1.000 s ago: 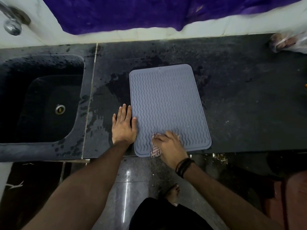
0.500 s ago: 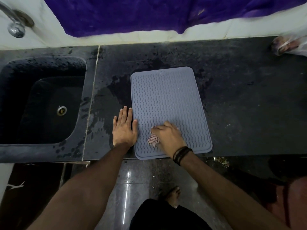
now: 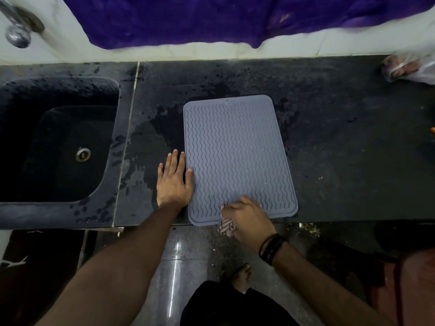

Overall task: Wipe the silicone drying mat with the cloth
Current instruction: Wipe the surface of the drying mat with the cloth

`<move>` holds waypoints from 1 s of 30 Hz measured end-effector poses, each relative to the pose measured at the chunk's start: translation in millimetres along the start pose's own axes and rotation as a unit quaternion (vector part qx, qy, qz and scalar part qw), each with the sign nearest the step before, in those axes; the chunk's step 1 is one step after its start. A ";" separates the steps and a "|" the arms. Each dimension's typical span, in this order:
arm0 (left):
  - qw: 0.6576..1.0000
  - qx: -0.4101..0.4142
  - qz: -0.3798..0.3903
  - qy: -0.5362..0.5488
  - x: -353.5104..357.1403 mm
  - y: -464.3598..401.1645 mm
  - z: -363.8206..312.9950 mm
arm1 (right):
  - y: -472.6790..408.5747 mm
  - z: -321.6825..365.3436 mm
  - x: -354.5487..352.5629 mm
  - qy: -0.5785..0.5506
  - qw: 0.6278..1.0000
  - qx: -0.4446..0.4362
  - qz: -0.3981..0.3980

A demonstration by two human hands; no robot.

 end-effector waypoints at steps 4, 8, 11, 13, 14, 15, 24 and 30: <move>1.000 0.004 -0.002 0.002 -0.1 0.7 0.9 | -23.7 -25.2 -33.2 0.002 0.994 0.044 -0.096; 1.000 0.004 -0.004 0.001 0.9 -0.5 1.1 | -56.4 -33.7 -37.5 -0.007 0.995 0.055 -0.084; 1.000 0.004 -0.004 -0.004 1.5 -1.2 1.2 | -59.6 -30.2 -22.7 0.018 0.997 0.053 -0.046; 1.000 0.004 -0.002 -0.004 1.9 -1.4 0.9 | -49.1 -25.3 -14.1 0.021 0.998 0.044 -0.041; 1.000 0.004 -0.001 -0.002 2.1 -1.1 0.5 | -42.0 -22.2 -10.2 0.020 0.998 0.039 -0.039; 1.000 0.004 0.000 0.000 2.2 -0.7 0.0 | -33.8 -19.3 -6.5 0.019 0.998 0.034 -0.039; 1.000 0.001 -0.001 0.011 0.0 -0.1 0.0 | 4.1 -3.9 2.6 0.009 0.999 0.018 -0.031; 1.000 0.002 -0.004 0.010 1.0 -0.4 0.7 | -12.9 -14.8 -17.6 -0.008 0.992 0.058 -0.109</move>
Point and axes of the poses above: each hand's wrist, its own y-axis away from the middle knuckle, its own x-axis out of the palm, z = x × y, the point moved 9 cm from there along -y, towards the middle knuckle, and after that the axes turned 6 degrees about -x, right-handed, at the moved point
